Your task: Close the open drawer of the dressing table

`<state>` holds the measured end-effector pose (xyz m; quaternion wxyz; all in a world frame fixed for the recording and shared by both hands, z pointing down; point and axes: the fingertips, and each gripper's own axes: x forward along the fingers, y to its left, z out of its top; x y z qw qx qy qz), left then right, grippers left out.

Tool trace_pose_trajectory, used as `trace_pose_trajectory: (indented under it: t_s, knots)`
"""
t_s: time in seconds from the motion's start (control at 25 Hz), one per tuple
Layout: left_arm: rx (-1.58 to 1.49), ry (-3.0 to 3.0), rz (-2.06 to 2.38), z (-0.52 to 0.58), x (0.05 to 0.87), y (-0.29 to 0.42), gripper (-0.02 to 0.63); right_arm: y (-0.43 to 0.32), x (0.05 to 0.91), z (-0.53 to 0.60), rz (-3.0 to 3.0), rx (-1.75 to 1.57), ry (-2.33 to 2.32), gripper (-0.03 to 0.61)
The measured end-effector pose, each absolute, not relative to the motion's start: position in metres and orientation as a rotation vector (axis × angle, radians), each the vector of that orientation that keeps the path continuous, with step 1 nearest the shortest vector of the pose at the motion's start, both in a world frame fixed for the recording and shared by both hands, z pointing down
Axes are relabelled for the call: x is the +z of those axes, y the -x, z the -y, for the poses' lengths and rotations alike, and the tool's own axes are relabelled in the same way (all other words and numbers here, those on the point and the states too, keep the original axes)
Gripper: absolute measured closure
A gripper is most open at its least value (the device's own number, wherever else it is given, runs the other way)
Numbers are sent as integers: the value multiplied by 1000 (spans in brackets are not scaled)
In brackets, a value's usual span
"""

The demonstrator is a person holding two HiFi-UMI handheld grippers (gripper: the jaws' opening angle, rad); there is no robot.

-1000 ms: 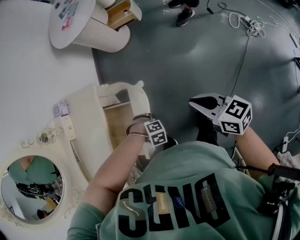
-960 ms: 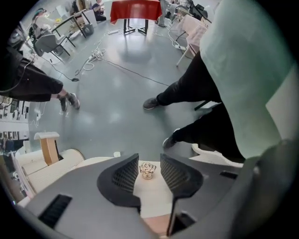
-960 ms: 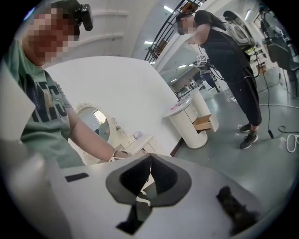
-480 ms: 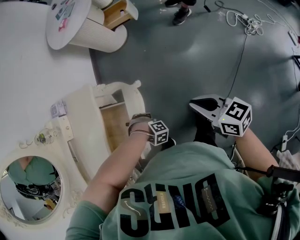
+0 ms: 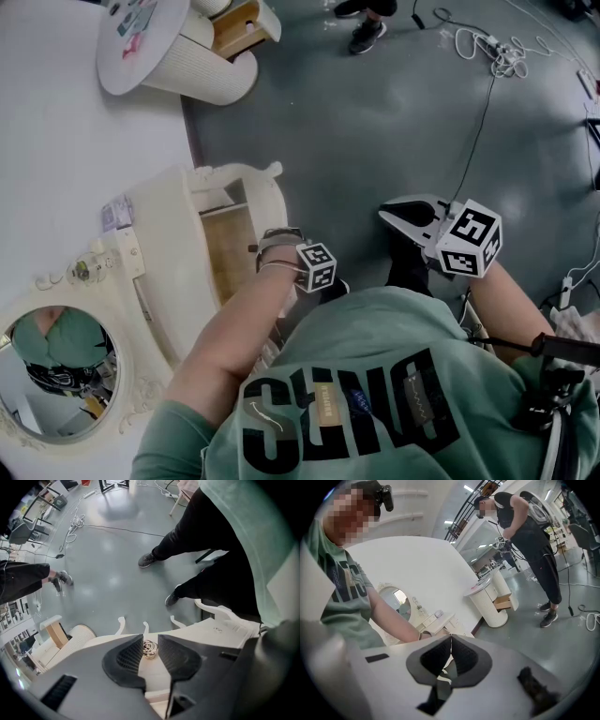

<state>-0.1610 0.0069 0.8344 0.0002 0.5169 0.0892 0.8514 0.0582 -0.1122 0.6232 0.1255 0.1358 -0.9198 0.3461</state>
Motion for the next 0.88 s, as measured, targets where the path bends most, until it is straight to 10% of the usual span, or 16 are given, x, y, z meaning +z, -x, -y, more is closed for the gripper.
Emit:
trace_pose_trajectory:
  t_s: [0.88]
  knots:
    - [2665,-1579,-206,-12,835,195,607,-40,621,113,2678,995,-354,568]
